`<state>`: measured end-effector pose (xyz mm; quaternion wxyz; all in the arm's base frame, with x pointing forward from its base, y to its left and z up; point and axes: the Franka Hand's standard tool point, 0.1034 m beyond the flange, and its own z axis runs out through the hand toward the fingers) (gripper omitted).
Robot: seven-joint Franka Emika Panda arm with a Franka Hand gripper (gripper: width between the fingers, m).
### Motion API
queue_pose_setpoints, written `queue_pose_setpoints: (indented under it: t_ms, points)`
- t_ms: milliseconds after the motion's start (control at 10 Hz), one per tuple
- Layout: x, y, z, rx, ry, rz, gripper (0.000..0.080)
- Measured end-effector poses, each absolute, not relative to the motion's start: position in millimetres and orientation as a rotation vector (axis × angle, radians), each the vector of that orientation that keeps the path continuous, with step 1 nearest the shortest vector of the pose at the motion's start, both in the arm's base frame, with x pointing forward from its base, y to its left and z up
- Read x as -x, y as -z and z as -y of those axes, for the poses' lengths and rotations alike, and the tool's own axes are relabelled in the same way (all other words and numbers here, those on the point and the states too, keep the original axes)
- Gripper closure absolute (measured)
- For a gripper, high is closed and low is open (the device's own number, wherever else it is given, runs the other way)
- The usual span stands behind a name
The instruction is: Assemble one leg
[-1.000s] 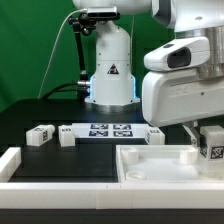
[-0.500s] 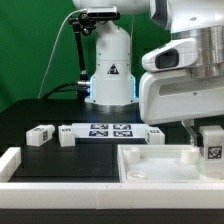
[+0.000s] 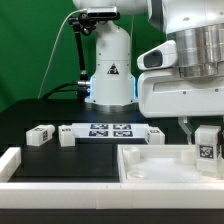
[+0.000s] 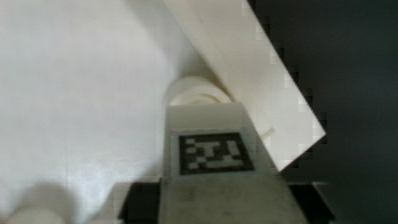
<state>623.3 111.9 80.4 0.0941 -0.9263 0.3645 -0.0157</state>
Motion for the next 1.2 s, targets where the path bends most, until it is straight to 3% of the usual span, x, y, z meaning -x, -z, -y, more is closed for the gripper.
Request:
queue_pose_setpoints:
  t_ms: [500, 600, 700, 800, 900, 1200]
  points:
    - [-621.3, -79.3, -116.0, 2.416, -0.041, -1.67, 0.0505]
    - [-620.9, -79.2, -117.4, 2.375, -0.054, -1.719, 0.0404]
    - [-620.9, -79.2, -117.5, 2.4, -0.05, -1.683, 0.0404]
    - [-621.0, -79.3, -117.5, 2.438, -0.043, -1.626, 0.0267]
    - [-621.6, -80.5, -117.8, 2.474, -0.045, -1.573, 0.0183]
    - [-622.9, -81.4, -120.0, 2.745, -0.035, -1.061, 0.0157]
